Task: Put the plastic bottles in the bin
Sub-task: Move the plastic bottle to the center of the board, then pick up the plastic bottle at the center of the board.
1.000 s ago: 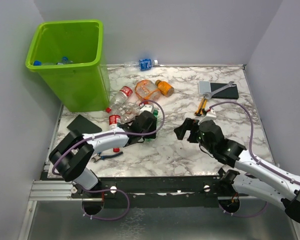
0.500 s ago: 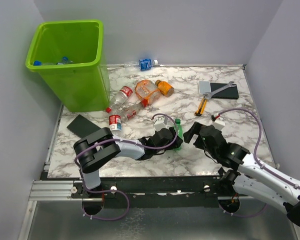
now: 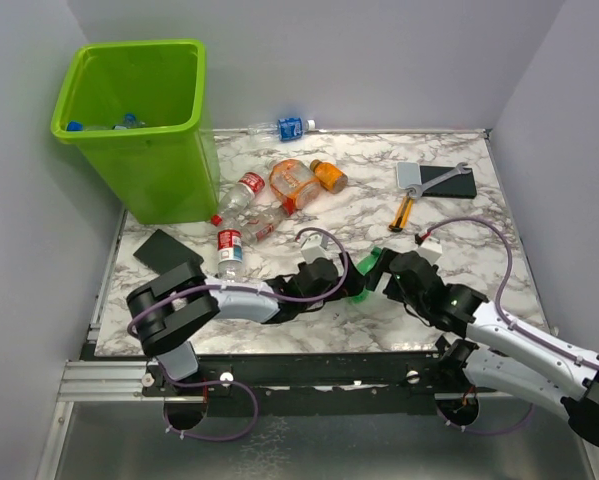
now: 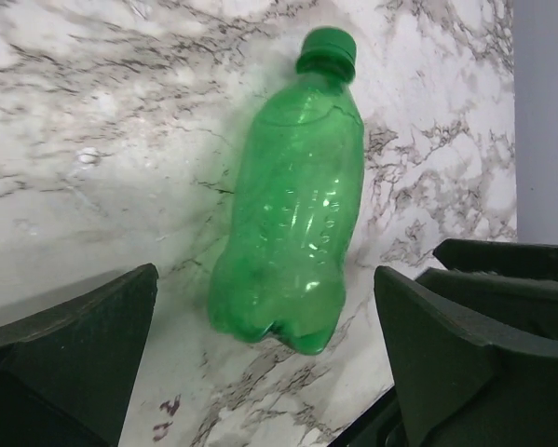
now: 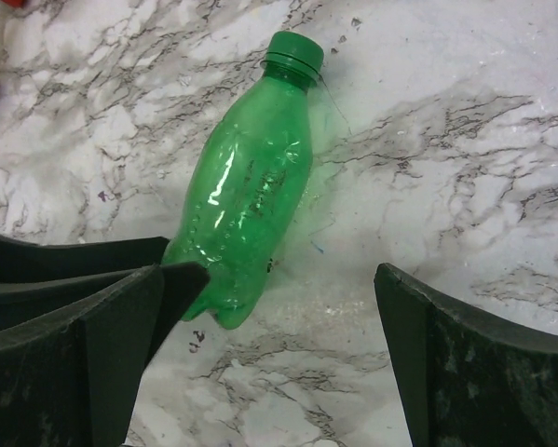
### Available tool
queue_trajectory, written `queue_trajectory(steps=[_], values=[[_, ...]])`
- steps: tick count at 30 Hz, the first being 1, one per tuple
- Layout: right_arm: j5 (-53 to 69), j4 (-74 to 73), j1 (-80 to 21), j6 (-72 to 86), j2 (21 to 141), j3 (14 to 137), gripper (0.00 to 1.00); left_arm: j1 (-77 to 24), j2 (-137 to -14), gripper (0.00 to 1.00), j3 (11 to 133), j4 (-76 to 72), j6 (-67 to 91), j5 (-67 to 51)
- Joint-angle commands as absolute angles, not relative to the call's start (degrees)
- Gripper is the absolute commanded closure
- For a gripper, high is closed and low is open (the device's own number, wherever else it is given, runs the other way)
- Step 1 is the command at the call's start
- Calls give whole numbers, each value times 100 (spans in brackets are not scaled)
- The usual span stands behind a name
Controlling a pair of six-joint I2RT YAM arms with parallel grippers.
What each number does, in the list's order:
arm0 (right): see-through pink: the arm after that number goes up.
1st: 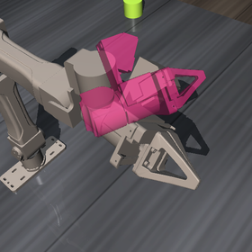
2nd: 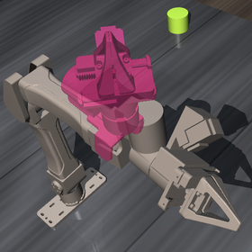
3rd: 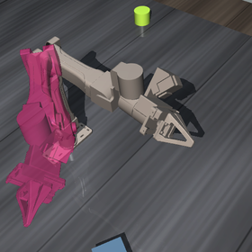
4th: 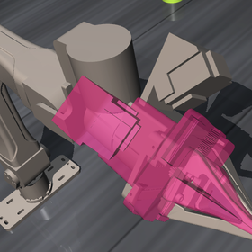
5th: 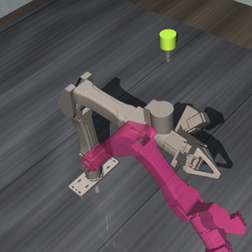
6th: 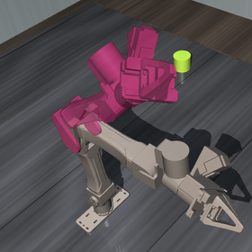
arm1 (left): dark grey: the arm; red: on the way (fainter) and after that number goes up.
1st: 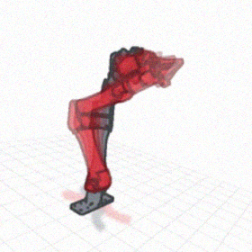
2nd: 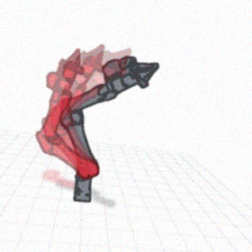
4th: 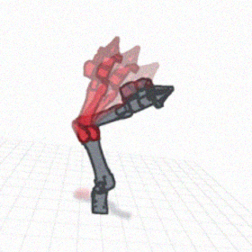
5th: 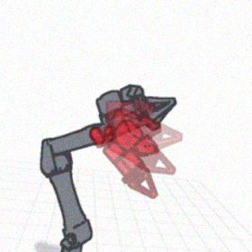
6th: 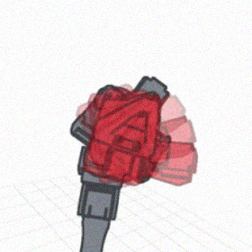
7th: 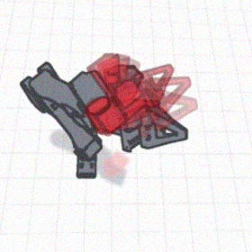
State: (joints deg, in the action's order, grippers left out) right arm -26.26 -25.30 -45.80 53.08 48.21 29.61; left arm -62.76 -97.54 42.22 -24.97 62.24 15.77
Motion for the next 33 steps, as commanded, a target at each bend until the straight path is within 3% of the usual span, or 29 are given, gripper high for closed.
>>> queue_trajectory(steps=[1, 11, 17, 24, 33], values=[[-2541, -2408, -4610, 5151, 5086, 3092, 0, -6332, -8749, 1, 4057, -1907, 5757, 2004], [-1785, -1923, -4211, 5412, 6393, 3394, 0, -6390, -6096, 1, 3512, -256, 4472, 3648], [-1483, -1648, -4155, 5574, 7661, 3741, 5, -6364, -5333, 1, 3298, 177, 4100, 4115], [-1396, -1419, -4155, 5389, 8218, 3804, 26, -6354, -5060, 1, 3102, 181, 4120, 4000], [-1302, -1234, -4161, 4445, 7314, 3217, 52, -6346, -5186, 1, 3166, 176, 4132, 4125]])
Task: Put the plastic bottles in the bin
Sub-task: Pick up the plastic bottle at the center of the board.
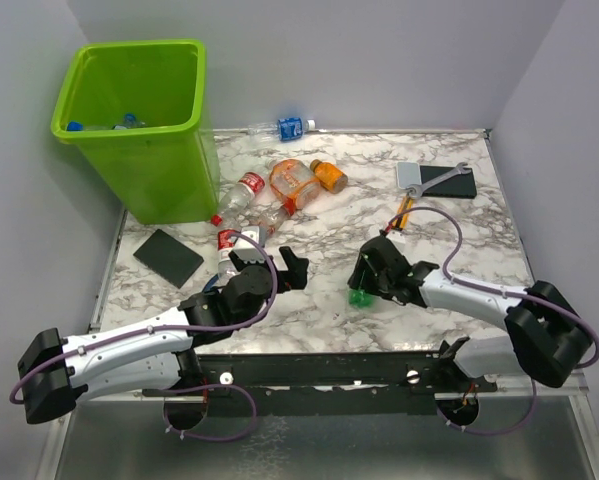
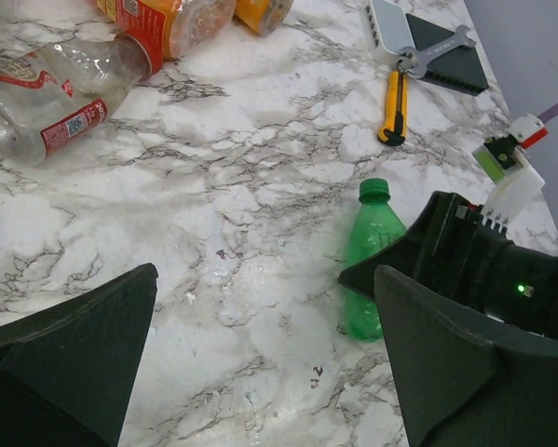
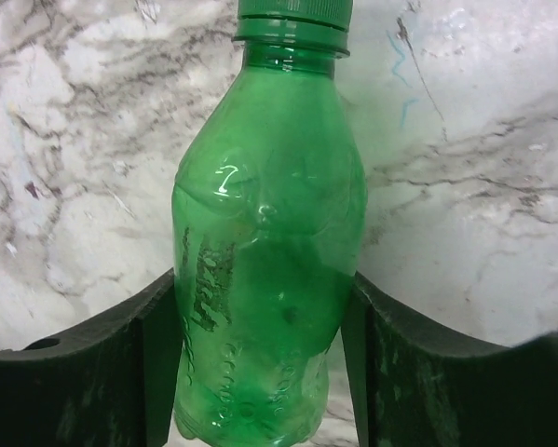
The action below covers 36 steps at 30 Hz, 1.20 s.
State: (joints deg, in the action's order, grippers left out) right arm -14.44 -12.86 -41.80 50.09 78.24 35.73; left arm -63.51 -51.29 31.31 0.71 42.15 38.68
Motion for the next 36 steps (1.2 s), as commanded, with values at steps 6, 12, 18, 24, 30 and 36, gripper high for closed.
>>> queue_trajectory(steps=[6, 12, 18, 24, 30, 36], values=[[414, 437, -4185, 2794, 4870, 2439, 54, -6317, -5485, 1, 3881, -50, 3863, 4477], [805, 918, -4193, 2117, 3596, 2254, 57, -6030, -5927, 1, 4904, -891, 2977, 2485], [1030, 1100, -4192, 2106, 3428, 2250, 59, -5350, -6484, 1, 5324, -1781, 3656, -138], [1055, 1064, -4198, 2061, 3399, 2268, 60, -5298, -7229, 10, 5916, -1237, 3622, -907], [1077, 1054, -4190, 2047, 3454, 2272, 60, -5292, -7653, 22, 6146, -1170, 3698, -1191], [1078, 985, -4192, 2035, 3428, 2294, 60, -5294, -7748, 48, 6161, -1170, 3691, -1054]])
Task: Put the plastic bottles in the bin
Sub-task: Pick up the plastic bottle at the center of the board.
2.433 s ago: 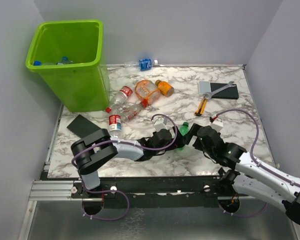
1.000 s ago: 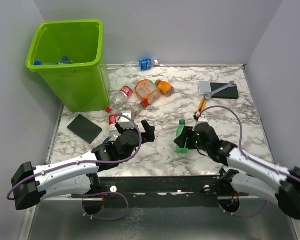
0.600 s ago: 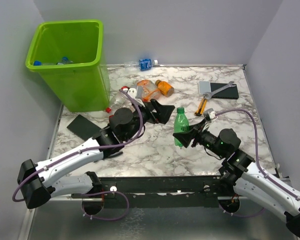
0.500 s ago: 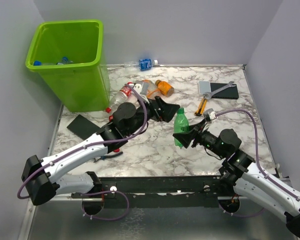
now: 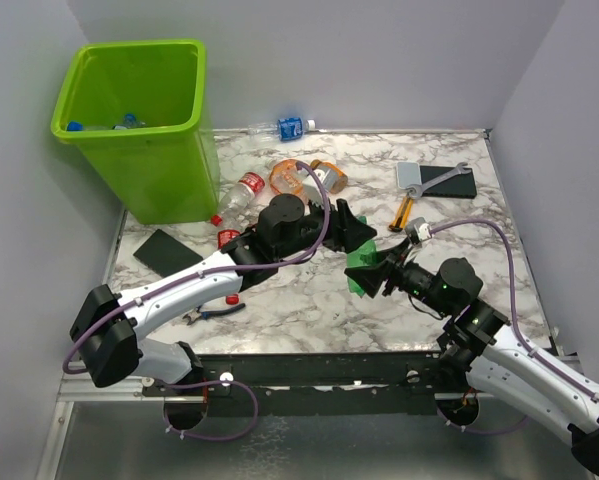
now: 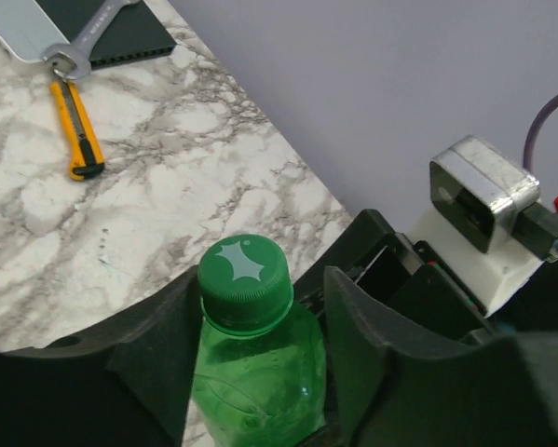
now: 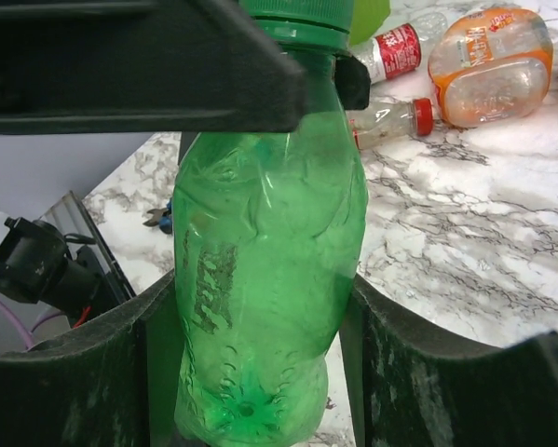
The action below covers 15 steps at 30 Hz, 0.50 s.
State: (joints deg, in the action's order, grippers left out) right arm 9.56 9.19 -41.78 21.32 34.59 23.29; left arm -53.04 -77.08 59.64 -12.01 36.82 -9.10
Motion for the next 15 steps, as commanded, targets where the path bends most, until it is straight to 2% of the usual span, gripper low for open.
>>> queue_trajectory(steps=[1, 4, 5, 9, 10, 15], values=[[1076, 977, -4192, 2044, 3434, 2287, 60, -5296, -7756, 54, 6155, -1165, 3691, -1015], [1098, 960, -4190, 2079, 3465, 2285, 55, -5292, -7778, 69, 6144, -1170, 3683, -963], [1081, 935, -4189, 2121, 3496, 2304, 47, -5294, -7772, 74, 6136, -1169, 3668, -954], [996, 536, -4193, 2283, 3748, 2575, 3, -5296, -7703, 95, 6062, -1169, 3569, -760], [1030, 431, -4199, 2293, 3798, 2643, 1, -5293, -7657, 100, 6042, -1172, 3533, -677], [1056, 305, -4188, 2344, 3758, 2693, 0, -5278, -7447, 100, 5994, -1193, 3428, -239]])
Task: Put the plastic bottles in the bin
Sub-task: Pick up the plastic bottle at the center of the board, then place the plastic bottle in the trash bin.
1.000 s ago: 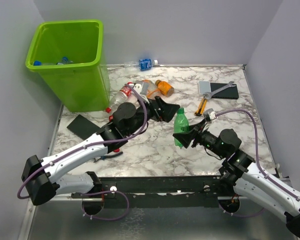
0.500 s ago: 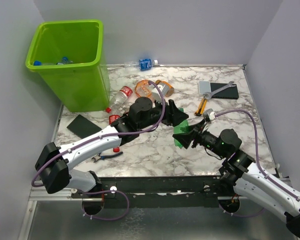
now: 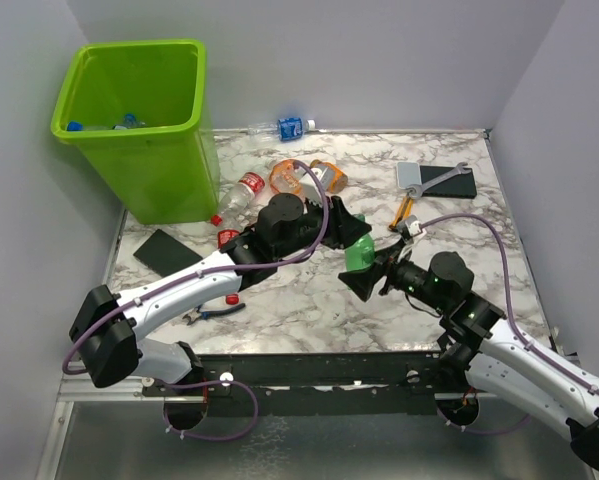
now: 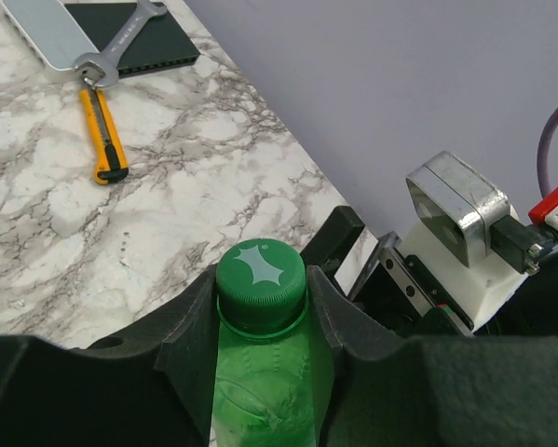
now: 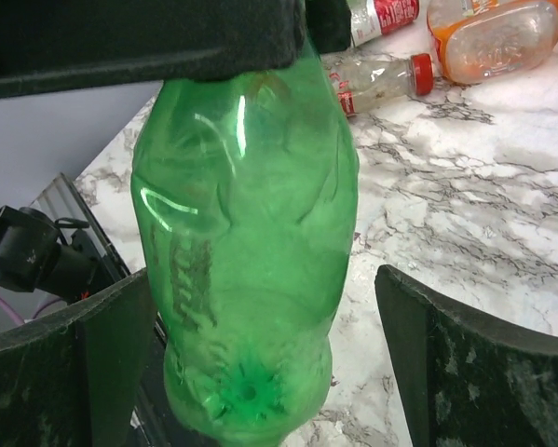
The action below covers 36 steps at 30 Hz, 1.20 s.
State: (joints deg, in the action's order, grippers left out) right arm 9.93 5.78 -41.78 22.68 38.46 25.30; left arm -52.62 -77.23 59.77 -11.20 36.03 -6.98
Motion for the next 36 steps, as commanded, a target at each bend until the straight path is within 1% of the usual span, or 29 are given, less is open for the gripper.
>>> queue_trajectory(steps=[1, 7, 10, 13, 16, 19, 21, 24, 26, 32, 36], values=[[1024, 293, -4195, 2351, 3725, 2682, 0, -5272, -7391, 100, 5994, -1202, 3390, -145], [1004, 253, -4200, 2479, 3619, 2700, 0, -5168, -7055, 100, 6139, -1189, 3092, 412], [1005, 148, -4194, 2567, 3617, 2937, 0, -5126, -6918, 100, 6545, -830, 2550, 907], [881, -119, -4193, 2659, 3604, 3320, 0, -5105, -6778, 100, 7311, -467, 1484, 1981], [585, -526, -4191, 2804, 3625, 3754, 0, -5088, -6778, 100, 8136, -513, 45, 3369], [282, -750, -4193, 3077, 3630, 3937, 0, -4919, -7038, 100, 8806, -1150, -1750, 4447], [67, -808, -4195, 3335, 3582, 3897, 0, -4468, -7254, 100, 9129, -1584, -2481, 4690], [-204, -635, -4191, 3663, 3423, 3561, 0, -3448, -7656, 100, 9862, -1448, -2330, 4775], [-255, -511, -4198, 3769, 3332, 3340, 0, -2913, -7840, 100, 10057, -1678, -2190, 4852], [-82, -848, -4192, 3824, 3218, 3146, 0, -1833, -8423, 100, 10038, -3123, -2647, 5203], [216, -999, -4188, 3858, 3208, 3062, 0, -1375, -8565, 100, 9642, -3359, -2016, 5220]])
